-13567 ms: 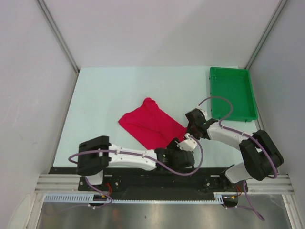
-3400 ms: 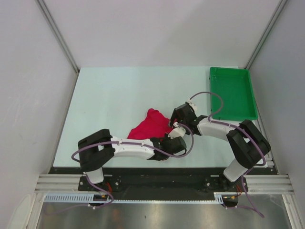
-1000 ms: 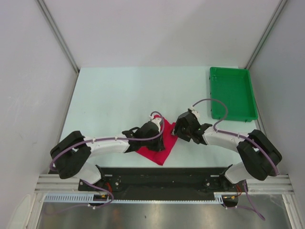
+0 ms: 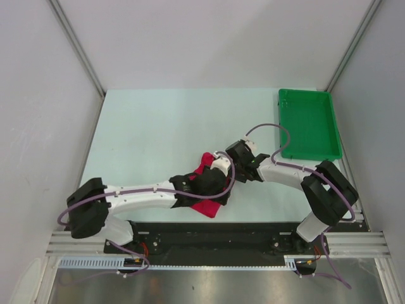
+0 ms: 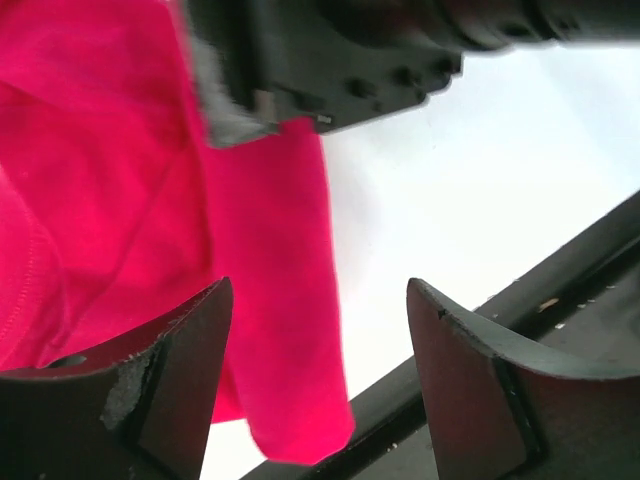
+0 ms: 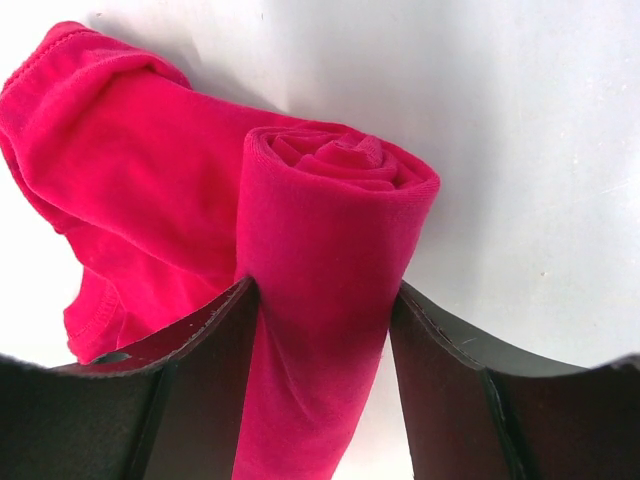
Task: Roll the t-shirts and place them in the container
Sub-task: Roll the T-shirt to the center of the board.
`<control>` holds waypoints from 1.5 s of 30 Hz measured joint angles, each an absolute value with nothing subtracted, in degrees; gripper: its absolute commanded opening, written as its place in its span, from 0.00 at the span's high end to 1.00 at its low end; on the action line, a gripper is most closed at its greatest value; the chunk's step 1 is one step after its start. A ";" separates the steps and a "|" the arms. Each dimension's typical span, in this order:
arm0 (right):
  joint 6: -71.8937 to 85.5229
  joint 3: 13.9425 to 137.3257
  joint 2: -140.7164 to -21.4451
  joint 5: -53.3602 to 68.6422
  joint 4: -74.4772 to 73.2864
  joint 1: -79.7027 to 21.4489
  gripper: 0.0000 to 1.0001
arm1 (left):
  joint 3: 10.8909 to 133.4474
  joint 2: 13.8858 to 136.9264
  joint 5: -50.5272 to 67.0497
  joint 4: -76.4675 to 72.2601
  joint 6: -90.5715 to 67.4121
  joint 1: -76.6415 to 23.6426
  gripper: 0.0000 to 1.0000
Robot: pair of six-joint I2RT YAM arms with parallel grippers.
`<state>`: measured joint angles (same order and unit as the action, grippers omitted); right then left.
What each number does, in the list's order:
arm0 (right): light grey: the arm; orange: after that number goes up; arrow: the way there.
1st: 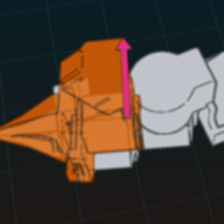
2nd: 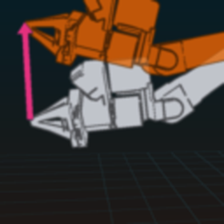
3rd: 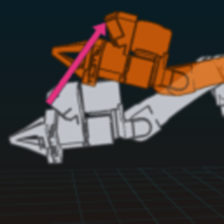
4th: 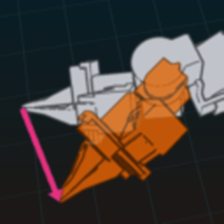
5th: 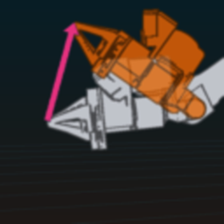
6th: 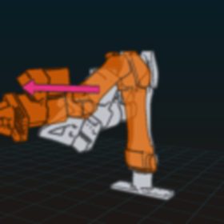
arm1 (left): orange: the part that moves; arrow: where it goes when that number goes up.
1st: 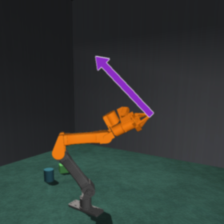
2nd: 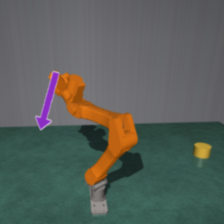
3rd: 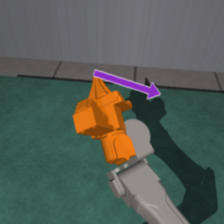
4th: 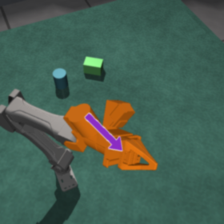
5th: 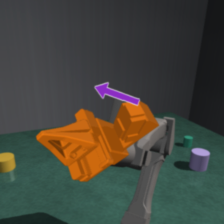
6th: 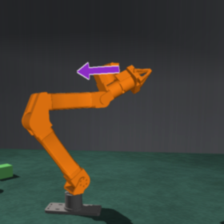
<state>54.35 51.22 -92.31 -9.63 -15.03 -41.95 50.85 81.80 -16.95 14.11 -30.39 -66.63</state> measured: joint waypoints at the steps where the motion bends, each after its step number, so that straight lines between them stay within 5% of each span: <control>1: 54.35 51.27 -92.36 -9.63 -15.09 -41.95 0.41 | 51.90 83.37 -18.46 14.83 -30.41 -67.31 0.25; 9: 54.39 51.29 -92.49 -9.37 -15.42 -41.78 0.41 | 56.07 92.38 -28.29 19.90 -31.62 -73.38 0.28; 12: 54.43 51.29 -93.06 -8.91 -15.35 -41.50 0.41 | 57.52 94.80 -32.95 22.50 -32.93 -74.30 0.37; 15: 54.43 51.29 -93.21 -8.60 -15.29 -41.28 0.39 | 58.65 97.08 -36.84 24.95 -33.67 -74.96 0.55; 16: 54.46 51.33 -93.21 -8.60 -15.31 -41.25 0.36 | 58.83 97.62 -37.54 25.32 -33.85 -75.11 0.74; 21: 54.48 51.40 -92.31 -10.00 -16.19 -41.36 0.21 | 58.76 98.08 -37.87 24.86 -33.41 -75.37 0.93; 27: 54.26 49.93 -83.72 -12.62 -17.10 -40.66 0.17 | 52.71 90.87 -27.99 16.60 -32.45 -73.17 0.96; 34: 53.95 42.33 -69.21 -14.17 -15.29 -37.56 0.27 | 44.80 86.46 -14.17 5.39 -36.10 -67.83 0.96; 37: 54.02 39.81 -67.44 -14.50 -15.33 -38.57 0.35 | 41.45 85.43 -9.82 1.96 -38.26 -64.40 0.96; 45: 55.64 36.32 -67.22 -15.51 -15.90 -44.14 0.37 | 38.44 84.29 -1.34 -1.54 -41.23 -58.43 0.97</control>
